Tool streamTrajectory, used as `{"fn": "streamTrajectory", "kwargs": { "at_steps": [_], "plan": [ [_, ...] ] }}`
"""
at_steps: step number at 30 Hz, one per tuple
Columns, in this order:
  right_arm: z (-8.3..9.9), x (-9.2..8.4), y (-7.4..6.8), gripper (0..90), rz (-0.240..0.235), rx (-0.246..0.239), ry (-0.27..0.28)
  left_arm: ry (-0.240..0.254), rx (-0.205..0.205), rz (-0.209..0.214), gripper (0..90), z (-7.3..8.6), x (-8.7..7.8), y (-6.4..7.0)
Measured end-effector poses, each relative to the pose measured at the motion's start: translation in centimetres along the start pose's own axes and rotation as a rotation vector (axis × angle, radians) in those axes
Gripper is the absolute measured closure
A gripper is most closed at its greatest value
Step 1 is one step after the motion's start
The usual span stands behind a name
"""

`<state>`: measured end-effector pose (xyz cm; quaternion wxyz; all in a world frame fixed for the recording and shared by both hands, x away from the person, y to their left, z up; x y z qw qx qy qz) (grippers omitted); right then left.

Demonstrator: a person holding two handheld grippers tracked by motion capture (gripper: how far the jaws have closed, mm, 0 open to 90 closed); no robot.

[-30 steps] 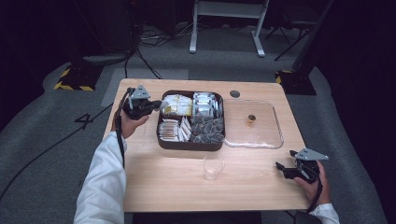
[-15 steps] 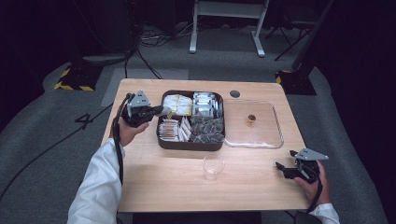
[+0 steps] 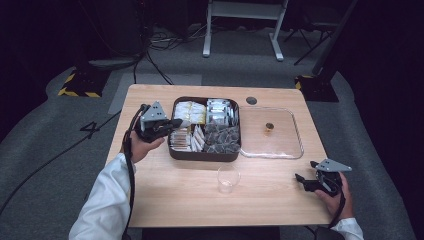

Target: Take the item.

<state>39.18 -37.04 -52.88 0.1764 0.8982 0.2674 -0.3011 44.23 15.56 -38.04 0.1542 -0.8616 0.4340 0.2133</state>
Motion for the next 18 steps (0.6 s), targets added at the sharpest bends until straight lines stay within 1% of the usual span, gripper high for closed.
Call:
{"fn": "streamTrajectory", "kwargs": {
  "at_steps": [1,3,9,12,13,15,18],
  "plan": [
    [0.0,0.0,0.0,17.5,0.000,0.000,0.000,0.002,0.006,0.009,89.9,-0.1,0.0,0.2],
    [0.0,0.0,0.0,17.5,0.000,0.000,0.000,0.000,0.018,0.015,89.9,-0.3,0.0,0.7],
    [0.0,0.0,0.0,17.5,0.000,0.000,0.000,0.004,0.029,0.049,89.9,-0.6,0.3,2.0],
    [0.0,0.0,0.0,17.5,0.000,0.000,0.000,0.002,0.042,0.064,89.9,-0.7,0.5,2.7],
    [0.0,0.0,0.0,17.5,0.000,0.000,0.000,0.001,0.047,0.074,89.9,-0.8,0.7,3.1],
    [0.0,0.0,0.0,17.5,0.000,0.000,0.000,0.007,0.044,0.088,89.9,-0.9,0.8,3.5],
    [0.0,0.0,0.0,17.5,0.000,0.001,-0.001,0.007,0.053,0.104,89.9,-1.0,0.9,4.2]
  ]
}}
Point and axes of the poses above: each handheld gripper's, and its own axes: x roughly forward along the jaws, z roughly out of its underside, y roughly to its right, the point moved 4 cm from there along x, roughly forward along the jaws, and after that the axes turned 1 degree about -x, right-handed, at the moved point
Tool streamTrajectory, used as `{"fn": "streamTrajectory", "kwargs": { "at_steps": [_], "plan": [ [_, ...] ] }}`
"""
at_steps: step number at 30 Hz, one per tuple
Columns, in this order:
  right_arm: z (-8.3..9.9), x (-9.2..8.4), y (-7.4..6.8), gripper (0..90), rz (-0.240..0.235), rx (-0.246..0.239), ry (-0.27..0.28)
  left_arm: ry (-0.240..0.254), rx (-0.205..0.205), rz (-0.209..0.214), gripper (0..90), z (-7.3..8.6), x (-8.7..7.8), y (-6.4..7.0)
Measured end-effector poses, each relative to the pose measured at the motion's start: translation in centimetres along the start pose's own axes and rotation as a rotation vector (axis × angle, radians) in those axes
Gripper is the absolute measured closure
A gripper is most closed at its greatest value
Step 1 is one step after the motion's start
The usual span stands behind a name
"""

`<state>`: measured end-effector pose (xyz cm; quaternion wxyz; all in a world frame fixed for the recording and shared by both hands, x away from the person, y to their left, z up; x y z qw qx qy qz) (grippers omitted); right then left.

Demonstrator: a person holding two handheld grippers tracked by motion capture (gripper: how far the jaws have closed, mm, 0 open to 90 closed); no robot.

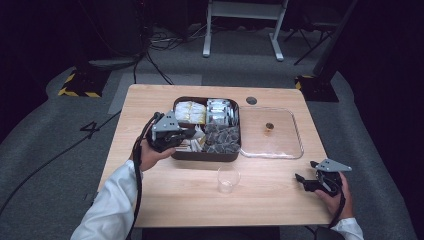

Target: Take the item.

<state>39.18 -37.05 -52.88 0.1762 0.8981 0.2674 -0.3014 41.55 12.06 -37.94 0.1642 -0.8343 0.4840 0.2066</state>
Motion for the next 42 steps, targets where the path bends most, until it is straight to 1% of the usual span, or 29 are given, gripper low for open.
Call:
{"fn": "streamTrajectory", "kwargs": {
  "at_steps": [4,7,8,11,13,17,26,29,31,33,34,35,39,42],
  "plan": [
    [0.0,0.0,0.0,17.5,0.000,0.000,0.000,0.006,0.012,0.030,89.9,-0.4,0.3,1.0],
    [0.0,0.0,0.0,17.5,0.000,0.000,0.000,0.008,0.034,0.044,89.9,-0.7,0.5,1.8],
    [0.0,0.0,0.0,17.5,0.000,0.000,0.000,0.011,0.036,0.054,89.9,-0.9,0.6,2.1],
    [0.0,0.0,0.0,17.5,0.000,0.000,0.001,0.000,0.057,0.080,89.9,-1.1,0.8,3.0],
    [0.0,0.0,0.0,17.5,0.000,0.000,0.000,0.001,0.060,0.106,89.9,-1.2,1.1,3.6],
    [0.0,0.0,0.0,17.5,0.000,0.000,0.000,0.000,0.061,0.136,89.8,-1.3,1.6,4.4],
    [0.0,0.0,0.0,17.5,0.000,-0.001,0.001,-0.028,0.078,0.183,89.8,-1.1,3.1,5.7],
    [0.0,0.0,0.0,17.5,0.001,-0.001,0.001,-0.023,0.074,0.210,89.8,-1.1,3.4,6.2],
    [0.0,0.0,0.0,17.5,0.001,-0.001,0.001,-0.025,0.085,0.218,89.8,-1.2,3.6,6.5],
    [0.0,0.0,0.0,17.5,0.001,-0.001,0.001,-0.014,0.081,0.238,89.8,-1.4,3.8,6.9],
    [0.0,0.0,0.0,17.5,0.000,-0.001,0.001,-0.016,0.083,0.241,89.8,-1.4,3.9,7.1],
    [0.0,0.0,0.0,17.5,0.001,-0.001,0.001,-0.021,0.098,0.241,89.8,-1.4,4.1,7.3],
    [0.0,0.0,0.0,17.5,0.001,-0.001,0.001,-0.029,0.103,0.272,89.8,-1.4,5.0,8.2],
    [0.0,0.0,0.0,17.5,0.001,-0.002,0.001,-0.050,0.117,0.290,89.7,-1.2,5.7,8.7]
  ]
}}
Point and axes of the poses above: each handheld gripper's, and its own axes: x roughly forward along the jaws, z roughly out of its underside, y roughly to its right, the point moved 4 cm from there along x, roughly forward along the jaws, and after that the axes turned 1 degree about -x, right-handed, at the moved point
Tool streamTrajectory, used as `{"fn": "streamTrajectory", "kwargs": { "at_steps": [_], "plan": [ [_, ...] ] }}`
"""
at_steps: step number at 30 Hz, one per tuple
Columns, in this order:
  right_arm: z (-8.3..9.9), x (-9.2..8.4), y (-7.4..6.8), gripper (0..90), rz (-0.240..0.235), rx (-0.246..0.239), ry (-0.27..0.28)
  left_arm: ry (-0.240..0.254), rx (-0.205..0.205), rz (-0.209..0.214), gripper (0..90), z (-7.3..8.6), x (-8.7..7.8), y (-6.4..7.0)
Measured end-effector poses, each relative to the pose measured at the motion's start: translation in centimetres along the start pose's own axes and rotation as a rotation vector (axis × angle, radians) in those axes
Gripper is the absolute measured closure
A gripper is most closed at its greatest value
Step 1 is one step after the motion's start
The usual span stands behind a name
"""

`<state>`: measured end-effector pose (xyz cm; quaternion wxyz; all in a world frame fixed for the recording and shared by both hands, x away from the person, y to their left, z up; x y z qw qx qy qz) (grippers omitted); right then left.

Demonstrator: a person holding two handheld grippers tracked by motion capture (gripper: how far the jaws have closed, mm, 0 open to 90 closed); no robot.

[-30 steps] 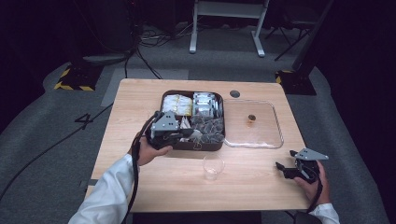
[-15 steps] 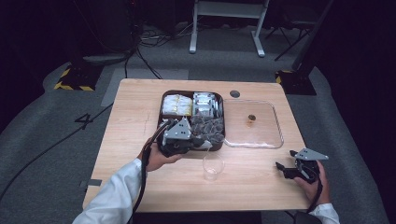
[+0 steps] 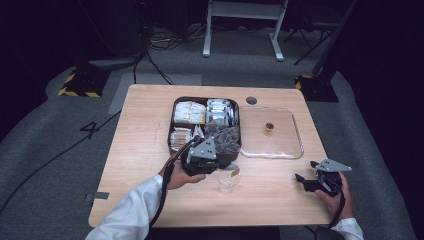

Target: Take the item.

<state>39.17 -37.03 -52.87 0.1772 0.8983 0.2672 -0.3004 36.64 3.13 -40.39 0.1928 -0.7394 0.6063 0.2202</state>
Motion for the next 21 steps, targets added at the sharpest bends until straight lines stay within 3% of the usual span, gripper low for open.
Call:
{"fn": "streamTrajectory", "kwargs": {
  "at_steps": [12,21],
  "plan": [
    [0.0,0.0,0.0,17.5,0.000,0.001,0.000,-0.051,-0.043,0.040,89.1,1.9,2.2,0.1],
    [0.0,0.0,0.0,17.5,0.000,0.000,0.000,-0.105,-0.045,0.050,84.8,2.8,3.3,-0.1]
  ]
}}
Point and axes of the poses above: each handheld gripper's, and its own axes: x roughly forward along the jaws, z roughly out of its underside, y roughly to its right, the point moved 4 cm from there along x, roughly forward along the jaws, and after that the axes turned 1 degree about -x, right-handed, at the moved point
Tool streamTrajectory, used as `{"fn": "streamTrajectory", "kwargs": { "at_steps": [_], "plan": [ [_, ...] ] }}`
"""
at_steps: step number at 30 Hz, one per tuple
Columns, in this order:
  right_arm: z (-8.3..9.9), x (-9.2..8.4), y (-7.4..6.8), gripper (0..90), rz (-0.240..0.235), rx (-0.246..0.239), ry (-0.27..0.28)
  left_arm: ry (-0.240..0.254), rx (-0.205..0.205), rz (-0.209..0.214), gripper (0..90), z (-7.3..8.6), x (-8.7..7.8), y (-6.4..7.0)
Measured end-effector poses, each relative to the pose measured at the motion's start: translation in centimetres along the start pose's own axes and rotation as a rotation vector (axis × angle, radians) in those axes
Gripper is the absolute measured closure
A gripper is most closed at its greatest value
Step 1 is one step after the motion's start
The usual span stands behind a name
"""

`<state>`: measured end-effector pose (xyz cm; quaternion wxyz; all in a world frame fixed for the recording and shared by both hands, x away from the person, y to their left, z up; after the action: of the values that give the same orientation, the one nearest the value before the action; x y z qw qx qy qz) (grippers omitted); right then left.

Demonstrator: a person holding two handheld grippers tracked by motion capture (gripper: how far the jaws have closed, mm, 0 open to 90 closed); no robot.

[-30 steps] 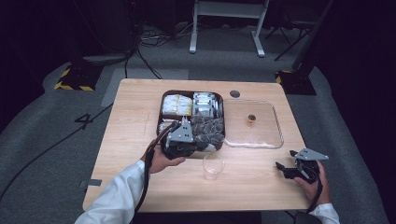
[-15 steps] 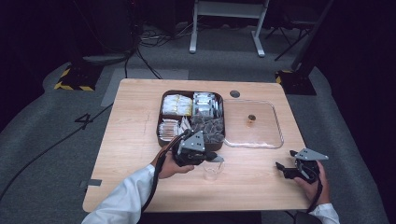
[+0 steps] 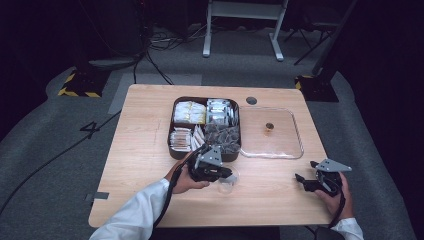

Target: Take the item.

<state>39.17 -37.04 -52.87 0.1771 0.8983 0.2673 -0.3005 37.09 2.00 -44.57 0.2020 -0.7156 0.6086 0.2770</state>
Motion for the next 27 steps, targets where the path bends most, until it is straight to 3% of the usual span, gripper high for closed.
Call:
{"fn": "streamTrajectory", "kwargs": {
  "at_steps": [14,20,27],
  "plan": [
    [0.0,0.0,0.0,17.5,0.000,-0.001,0.000,-0.007,-0.008,-0.010,79.2,0.4,0.1,-0.3],
    [0.0,0.0,0.0,17.5,0.001,0.000,0.000,-0.003,0.016,-0.036,73.0,-0.1,-0.6,-0.4],
    [0.0,0.0,0.0,17.5,0.002,-0.001,0.001,-0.003,0.013,-0.070,65.5,0.0,-1.2,-0.6]
  ]
}}
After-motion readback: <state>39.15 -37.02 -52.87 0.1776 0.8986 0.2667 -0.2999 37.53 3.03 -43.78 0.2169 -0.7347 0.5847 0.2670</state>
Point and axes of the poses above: each handheld gripper's, and its own axes: x roughly forward along the jaws, z roughly out of its underside, y roughly to its right, the point moved 4 cm from there along x, roughly forward along the jaws, and after that the axes turned 1 degree about -x, right-handed, at the moved point
